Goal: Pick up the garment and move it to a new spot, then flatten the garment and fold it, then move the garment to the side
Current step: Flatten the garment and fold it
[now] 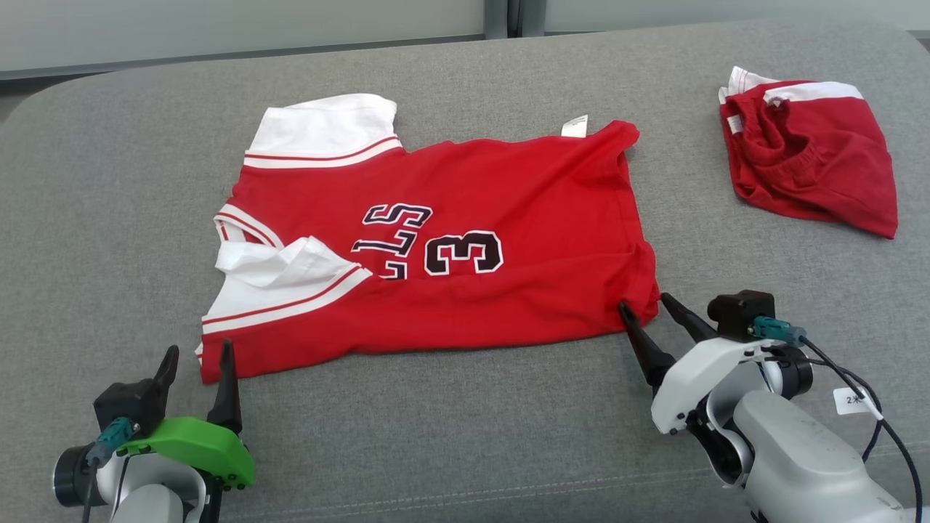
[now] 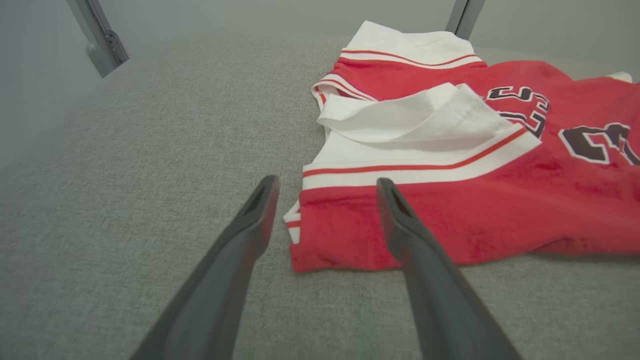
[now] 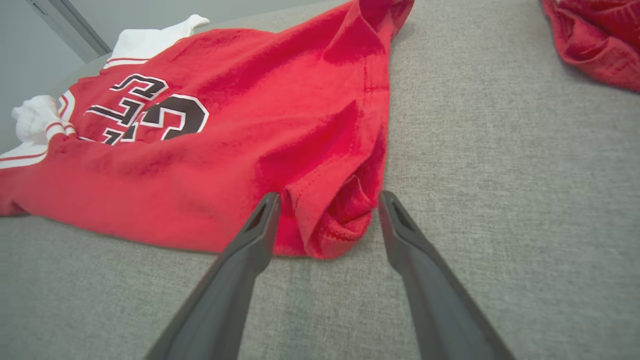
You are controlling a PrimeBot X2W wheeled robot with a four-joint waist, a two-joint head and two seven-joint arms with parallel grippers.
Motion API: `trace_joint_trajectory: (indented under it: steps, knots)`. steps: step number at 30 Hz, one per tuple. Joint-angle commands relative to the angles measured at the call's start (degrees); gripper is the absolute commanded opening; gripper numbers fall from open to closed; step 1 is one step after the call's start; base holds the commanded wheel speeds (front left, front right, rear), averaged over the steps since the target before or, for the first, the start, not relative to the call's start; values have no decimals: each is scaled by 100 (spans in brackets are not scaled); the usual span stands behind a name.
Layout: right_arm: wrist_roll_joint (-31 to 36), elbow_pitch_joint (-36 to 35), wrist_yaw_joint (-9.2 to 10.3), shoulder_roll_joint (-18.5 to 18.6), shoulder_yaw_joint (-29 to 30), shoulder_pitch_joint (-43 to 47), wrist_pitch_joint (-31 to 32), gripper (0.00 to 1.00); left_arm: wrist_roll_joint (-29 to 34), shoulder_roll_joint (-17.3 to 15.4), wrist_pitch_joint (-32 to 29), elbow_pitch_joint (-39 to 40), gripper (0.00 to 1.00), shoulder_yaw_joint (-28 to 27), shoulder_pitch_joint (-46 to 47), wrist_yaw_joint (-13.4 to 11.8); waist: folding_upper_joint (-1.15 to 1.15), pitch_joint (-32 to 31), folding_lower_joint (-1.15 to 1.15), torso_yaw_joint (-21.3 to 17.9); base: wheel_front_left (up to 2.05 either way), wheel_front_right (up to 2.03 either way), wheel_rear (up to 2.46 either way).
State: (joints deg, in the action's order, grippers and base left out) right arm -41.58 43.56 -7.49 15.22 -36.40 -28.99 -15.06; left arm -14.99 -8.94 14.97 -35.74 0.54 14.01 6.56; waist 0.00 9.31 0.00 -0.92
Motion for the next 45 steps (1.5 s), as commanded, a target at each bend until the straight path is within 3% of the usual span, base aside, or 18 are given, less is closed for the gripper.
trace_joint_trajectory:
  steps: [1, 14, 15, 16, 17, 18, 19, 20, 27, 28, 29, 31, 32, 45]
  knots:
    - [76, 29, 1, -5, 27, -53, -18, 100, 51, -8, 20, -54, 100, -16, 118, 22, 0, 44, 0, 4, 0, 0, 0]
    - [501, 356, 1, -221, 68, -144, -18, 100, 196, 138, 20, -752, 100, -19, 331, 81, 0, 83, 0, 31, 0, 0, 0]
    - [521, 381, 1, -231, 67, -149, -18, 86, 190, 146, 20, -795, 100, -18, 353, 86, 0, 83, 0, 33, 0, 0, 0]
    - [527, 407, 1, -241, 63, -152, -18, 62, 171, 157, 20, -843, 100, -16, 371, 89, 0, 86, 0, 34, 0, 0, 0]
    - [543, 432, 1, -246, 58, -162, -18, 48, 155, 165, 20, -884, 100, -18, 384, 85, 0, 89, 0, 35, 0, 0, 0]
    - [557, 448, 1, -248, 55, -173, -18, 45, 152, 164, 20, -939, 100, -18, 404, 85, 0, 92, 0, 32, 0, 0, 0]
    - [563, 467, 1, -249, 48, -180, -18, 18, 152, 162, 20, -988, 100, -12, 428, 88, 0, 95, 0, 30, 0, 0, 0]
    - [559, 481, 1, -249, 38, -184, -18, 0, 153, 160, 20, -1033, 100, -9, 448, 89, 0, 97, 0, 27, 0, 0, 0]
    - [540, 537, 1, -245, -22, -224, -18, 0, 144, 151, 20, -1212, 100, -36, 545, 91, 0, 107, 0, 6, 0, 0, 0]
    - [524, 550, 1, -247, -44, -227, -18, 0, 123, 159, 20, -1246, 93, -25, 560, 92, 0, 106, 0, 4, 0, 0, 0]
    - [507, 556, 1, -248, -58, -232, -18, 0, 96, 156, 20, -1282, 74, -16, 586, 91, 0, 107, 0, 4, 0, 0, 0]
    - [483, 561, 1, -248, -75, -240, -18, 0, 46, 151, 16, -1408, 15, 18, 601, 92, 0, 98, 0, 3, 0, 0, 0]
    - [478, 564, 1, -252, -85, -242, -18, 0, 31, 133, 15, -1443, 2, 43, 610, 93, 0, 94, 0, 2, 0, 0, 0]
    - [204, 413, 1, -102, -94, -79, -18, 0, -274, -9, 16, -1213, 0, 242, 287, 85, 0, -129, 0, 46, 0, 0, 0]
